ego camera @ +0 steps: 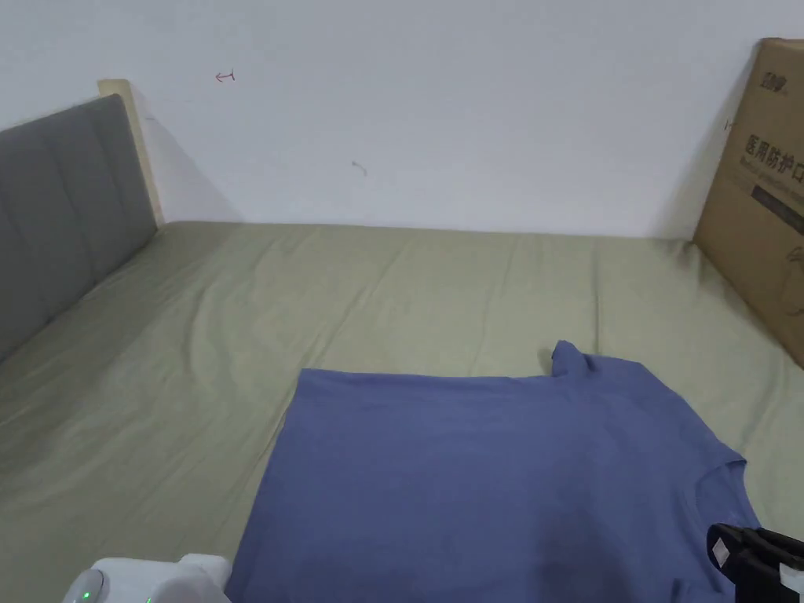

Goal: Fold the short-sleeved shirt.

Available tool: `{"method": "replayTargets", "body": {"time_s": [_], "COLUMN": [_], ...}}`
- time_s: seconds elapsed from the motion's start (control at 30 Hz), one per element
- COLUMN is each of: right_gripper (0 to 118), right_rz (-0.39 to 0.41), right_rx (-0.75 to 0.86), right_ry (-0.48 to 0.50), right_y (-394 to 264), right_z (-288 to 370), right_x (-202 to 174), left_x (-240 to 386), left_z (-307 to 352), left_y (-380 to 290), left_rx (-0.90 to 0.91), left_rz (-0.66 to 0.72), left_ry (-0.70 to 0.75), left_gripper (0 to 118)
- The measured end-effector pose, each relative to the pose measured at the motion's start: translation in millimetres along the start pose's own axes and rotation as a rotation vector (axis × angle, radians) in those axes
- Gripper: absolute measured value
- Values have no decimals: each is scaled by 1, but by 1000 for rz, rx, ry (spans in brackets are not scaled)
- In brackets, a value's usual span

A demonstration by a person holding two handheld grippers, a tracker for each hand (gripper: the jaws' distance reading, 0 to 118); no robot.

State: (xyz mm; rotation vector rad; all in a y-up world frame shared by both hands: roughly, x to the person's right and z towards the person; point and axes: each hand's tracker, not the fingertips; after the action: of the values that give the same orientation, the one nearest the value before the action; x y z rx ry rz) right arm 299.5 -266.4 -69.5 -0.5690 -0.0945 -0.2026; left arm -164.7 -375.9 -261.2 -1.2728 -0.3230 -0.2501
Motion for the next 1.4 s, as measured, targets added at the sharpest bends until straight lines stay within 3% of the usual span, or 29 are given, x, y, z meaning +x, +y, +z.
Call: {"method": "replayTargets", "body": {"time_s": [0.07, 0.13, 0.23, 0.27, 0.3, 0.33, 0.37, 0.43, 0.5, 0.57, 0.63, 0.7, 0.73, 0.77, 0.8, 0.83, 1.13, 1.27, 1.4], "right_gripper": [0, 0, 0, 14, 48, 90, 116, 115, 115, 111, 99, 55, 41, 14, 4, 4, 4, 4, 4], "right_rz": [-12, -36, -103, -119, -136, -152, -178, -233, -239, -175, -114, -81, -82, -58, -19, -37, -98, -174, -215], "right_rx": [-2, -7, -49, -78, -122, -209, -356, -496, -582, -602, -636, -657, -657, -623, -593, -574, -500, -348, -216], "right_ry": [-9, -5, -58, -86, -115, -138, -153, -174, -228, -226, -194, -150, -122, -136, -158, -110, -89, -83, -68], "right_y": [-4, -7, -11, -12, -15, -18, -25, -44, -60, -70, -76, -79, -79, -77, -75, -72, -55, -35, 0], "right_z": [2, 5, 9, 8, 5, -3, -14, -27, -39, -48, -55, -56, -54, -48, -44, -40, 5, 18, -6], "right_x": [5, 16, 38, 47, 58, 69, 82, 106, 121, 129, 126, 123, 120, 117, 114, 115, 121, 117, 116], "left_x": [7, 9, 4, 4, 3, 3, 3, 2, 2, 3, 1, -1, -2, -3, -3, -5, -14, -14, -31], "left_z": [13, 24, 44, 51, 54, 59, 64, 70, 75, 74, 71, 64, 63, 62, 62, 60, 75, 90, 95], "left_y": [-3, -4, 0, 1, -3, -4, -4, -6, -6, -6, -6, -7, -8, -9, -11, -12, -29, -17, 28], "left_rx": [41, 74, 167, 176, 178, 188, 202, 218, 219, 219, 191, 170, 162, 158, 155, 150, 186, 226, 327], "left_rz": [-31, 43, 92, 101, 109, 127, 152, 169, 173, 182, 200, 204, 207, 206, 206, 208, 281, 270, 390], "left_ry": [-68, -200, -176, -176, -189, -219, -247, -258, -254, -251, -246, -232, -221, -213, -218, -224, -277, -284, -380], "left_gripper": [6, 5, 4, 4, 4, 4, 4, 4, 4, 4, 4, 4, 4, 4, 4, 4, 4, 4, 4]}}
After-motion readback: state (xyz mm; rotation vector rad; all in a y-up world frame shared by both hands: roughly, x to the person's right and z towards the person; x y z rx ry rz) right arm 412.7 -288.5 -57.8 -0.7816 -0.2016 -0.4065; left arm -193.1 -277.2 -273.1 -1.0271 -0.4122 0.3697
